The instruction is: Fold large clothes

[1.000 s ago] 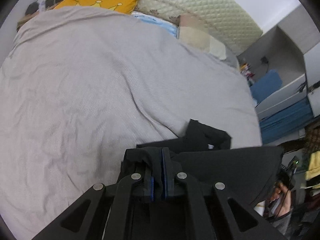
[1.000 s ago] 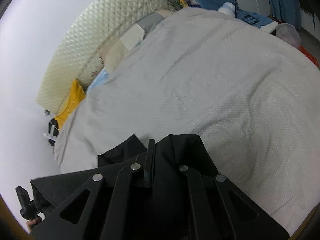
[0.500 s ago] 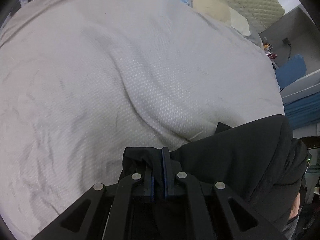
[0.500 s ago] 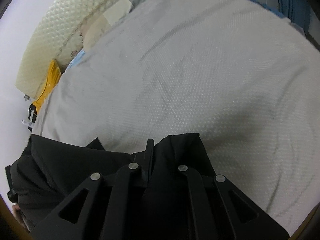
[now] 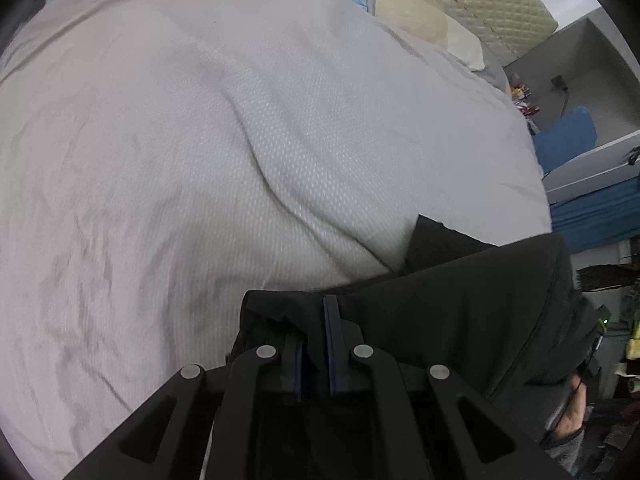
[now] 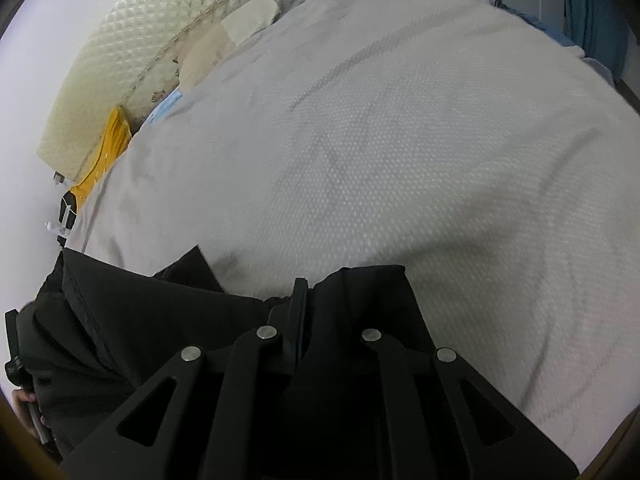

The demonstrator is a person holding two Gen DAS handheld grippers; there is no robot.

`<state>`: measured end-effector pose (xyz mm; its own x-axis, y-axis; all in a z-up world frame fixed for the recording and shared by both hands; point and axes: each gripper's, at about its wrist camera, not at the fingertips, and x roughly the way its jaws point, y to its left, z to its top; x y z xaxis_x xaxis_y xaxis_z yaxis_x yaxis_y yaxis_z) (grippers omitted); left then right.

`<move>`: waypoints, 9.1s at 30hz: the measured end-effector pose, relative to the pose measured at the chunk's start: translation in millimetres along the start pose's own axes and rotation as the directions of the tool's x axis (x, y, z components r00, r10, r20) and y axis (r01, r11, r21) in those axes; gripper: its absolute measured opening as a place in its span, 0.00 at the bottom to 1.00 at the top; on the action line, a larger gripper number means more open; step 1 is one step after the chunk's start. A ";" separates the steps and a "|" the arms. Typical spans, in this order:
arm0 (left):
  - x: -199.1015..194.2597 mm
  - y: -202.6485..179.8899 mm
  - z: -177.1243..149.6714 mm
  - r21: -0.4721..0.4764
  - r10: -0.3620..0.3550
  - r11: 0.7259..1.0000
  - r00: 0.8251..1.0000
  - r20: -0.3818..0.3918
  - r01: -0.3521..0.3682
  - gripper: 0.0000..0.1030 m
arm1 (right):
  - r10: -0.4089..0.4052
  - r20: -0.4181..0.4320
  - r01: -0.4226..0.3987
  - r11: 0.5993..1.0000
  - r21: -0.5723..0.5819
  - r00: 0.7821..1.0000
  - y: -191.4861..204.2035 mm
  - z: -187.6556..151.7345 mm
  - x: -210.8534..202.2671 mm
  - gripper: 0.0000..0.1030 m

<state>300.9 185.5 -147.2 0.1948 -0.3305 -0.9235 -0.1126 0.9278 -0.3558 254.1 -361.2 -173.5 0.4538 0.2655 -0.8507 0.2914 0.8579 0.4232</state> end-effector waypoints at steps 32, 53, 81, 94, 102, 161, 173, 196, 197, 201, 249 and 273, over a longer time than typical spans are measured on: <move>-2.8 -146.4 -136.6 0.384 -0.020 0.908 0.899 0.438 -0.167 0.78 | 0.004 0.280 0.128 0.882 -0.453 0.960 142.0 -120.8 -49.9 0.80; 67.3 -145.8 -98.1 0.363 0.038 0.894 0.850 0.525 -0.263 0.85 | 0.025 0.289 0.105 0.898 -0.427 0.957 138.9 -99.0 22.8 0.97; 25.8 -116.1 -115.3 0.308 0.084 0.892 0.789 0.609 -0.332 0.86 | 0.018 0.443 0.218 0.853 -0.474 0.896 119.9 -122.0 -28.5 0.99; 40.0 -75.5 -114.5 0.251 0.151 0.902 0.802 0.578 -0.351 0.87 | 0.007 0.392 0.182 0.878 -0.443 0.920 81.5 -116.8 -14.2 1.00; 49.9 -74.2 -113.9 0.242 0.153 0.907 0.806 0.572 -0.344 0.90 | 0.014 0.370 0.156 0.892 -0.424 0.929 75.8 -119.8 -3.7 1.00; -205.7 -173.8 -384.6 0.322 -0.075 0.902 0.631 0.772 -0.287 0.92 | 0.308 0.667 0.146 0.833 -0.534 0.678 182.7 -328.1 -318.4 1.00; -161.5 -138.6 -378.9 0.275 -0.001 0.919 0.695 0.719 -0.284 0.92 | 0.251 0.626 0.172 0.828 -0.534 0.738 168.4 -347.0 -288.3 1.00; -106.8 -141.8 -367.1 0.274 0.037 0.923 0.770 0.637 -0.271 0.92 | 0.127 0.540 0.172 0.866 -0.469 0.832 129.1 -333.5 -219.7 1.00; -106.9 -141.6 -366.3 0.274 0.039 0.922 0.771 0.636 -0.272 0.92 | 0.125 0.541 0.174 0.867 -0.467 0.832 129.1 -333.6 -219.3 1.00; -109.4 -140.1 -367.2 0.271 0.041 0.922 0.767 0.640 -0.275 0.92 | 0.115 0.539 0.180 0.867 -0.464 0.834 128.5 -332.5 -217.1 1.00; -98.2 -144.3 -364.1 0.265 0.073 0.915 0.771 0.633 -0.305 0.92 | 0.067 0.507 0.169 0.899 -0.405 0.860 116.1 -329.2 -196.0 1.00; -97.9 -146.6 -365.3 0.266 0.069 0.915 0.768 0.637 -0.303 0.92 | 0.080 0.509 0.157 0.899 -0.408 0.857 114.1 -331.0 -197.7 1.00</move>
<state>-57.6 18.5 -57.0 0.7625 -0.0792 -0.6421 0.0970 0.9953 -0.0076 -81.1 -170.2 -60.3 0.8407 0.0729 -0.5365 -0.0097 0.9928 0.1195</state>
